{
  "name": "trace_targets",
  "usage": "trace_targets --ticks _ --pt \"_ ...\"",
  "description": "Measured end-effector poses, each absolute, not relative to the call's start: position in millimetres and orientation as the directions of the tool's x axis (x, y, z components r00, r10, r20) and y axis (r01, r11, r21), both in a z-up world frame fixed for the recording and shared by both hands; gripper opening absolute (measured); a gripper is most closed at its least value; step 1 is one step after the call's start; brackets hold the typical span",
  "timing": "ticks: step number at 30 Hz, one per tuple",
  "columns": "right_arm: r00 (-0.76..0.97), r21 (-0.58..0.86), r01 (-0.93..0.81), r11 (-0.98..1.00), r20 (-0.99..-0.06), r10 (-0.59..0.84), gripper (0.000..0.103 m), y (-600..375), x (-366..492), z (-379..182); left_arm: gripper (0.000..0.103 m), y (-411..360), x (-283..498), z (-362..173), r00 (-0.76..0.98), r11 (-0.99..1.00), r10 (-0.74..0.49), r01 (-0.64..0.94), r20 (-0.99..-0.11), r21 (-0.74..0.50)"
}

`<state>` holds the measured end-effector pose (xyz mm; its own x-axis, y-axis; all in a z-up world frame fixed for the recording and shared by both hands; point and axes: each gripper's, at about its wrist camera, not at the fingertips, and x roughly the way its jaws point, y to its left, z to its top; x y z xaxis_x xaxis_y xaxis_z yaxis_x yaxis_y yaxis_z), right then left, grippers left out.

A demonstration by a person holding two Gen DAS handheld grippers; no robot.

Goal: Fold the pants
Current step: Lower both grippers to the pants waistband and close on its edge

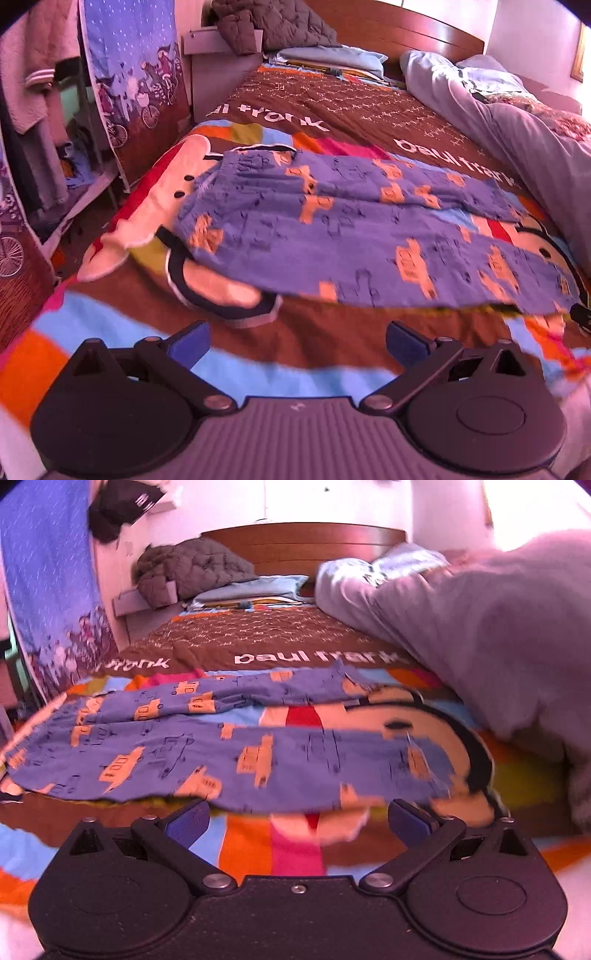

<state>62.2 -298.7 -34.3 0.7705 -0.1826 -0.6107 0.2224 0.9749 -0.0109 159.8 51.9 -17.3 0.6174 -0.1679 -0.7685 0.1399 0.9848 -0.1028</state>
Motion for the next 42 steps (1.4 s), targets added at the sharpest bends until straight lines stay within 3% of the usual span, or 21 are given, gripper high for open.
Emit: trace_targets --ticks 5,11,15,17,22,24,26,30,36,40,42 --pt "0.774 -0.117 0.076 0.990 -0.620 -0.133 0.102 -297.5 129.6 -25.4 0.103 59.3 216.3 5.4 0.676 0.981 -0.129 0.192 -0.725 0.004" --pt "0.745 -0.133 -0.173 0.976 -0.666 0.041 0.102 -281.7 216.2 -10.5 0.103 52.8 303.8 20.6 0.588 0.947 -0.228 0.318 -0.776 -0.037" --pt "0.727 -0.145 -0.297 0.944 -0.675 0.125 0.102 -266.4 266.0 -8.5 0.103 38.8 354.8 18.0 0.669 0.919 -0.129 0.358 -0.732 0.166" --pt "0.744 -0.166 -0.316 0.934 -0.654 0.136 0.102 -263.2 290.3 -10.3 0.103 35.0 389.3 4.7 0.616 0.888 -0.101 0.411 -0.781 0.209" --pt "0.719 -0.040 -0.428 0.903 -0.620 0.313 0.102 -274.9 360.1 -19.3 0.102 43.4 451.8 -25.3 0.526 0.877 -0.092 0.445 -0.845 0.182" --pt "0.617 0.031 -0.497 0.867 -0.689 0.379 0.102 -278.3 394.3 -27.9 0.102 44.7 467.1 -33.3 0.494 0.879 -0.097 0.450 -0.864 0.159" --pt "0.589 0.024 -0.482 0.876 -0.731 0.344 0.100 -277.8 414.8 -36.2 0.101 44.4 477.7 -41.1 0.466 0.868 -0.073 0.465 -0.882 0.174" --pt "0.574 0.009 -0.409 0.912 -0.775 0.265 0.077 -284.4 450.5 -49.8 0.094 50.9 495.5 -49.7 0.421 0.865 -0.058 0.473 -0.905 0.165" --pt "0.600 0.026 -0.390 0.920 -0.751 0.276 0.076 -283.8 481.9 -56.0 0.081 76.5 512.2 -43.6 0.359 0.888 -0.241 0.455 -0.902 -0.056" --pt "0.588 0.039 -0.454 0.890 -0.737 0.333 0.076 -273.3 483.0 -64.8 0.081 75.8 513.2 -48.7 0.325 0.870 -0.268 0.486 -0.907 -0.083" --pt "0.570 0.039 -0.489 0.871 -0.742 0.353 0.077 -265.9 485.0 -68.7 0.071 71.6 515.6 -57.6 0.306 0.872 -0.223 0.487 -0.925 -0.049"
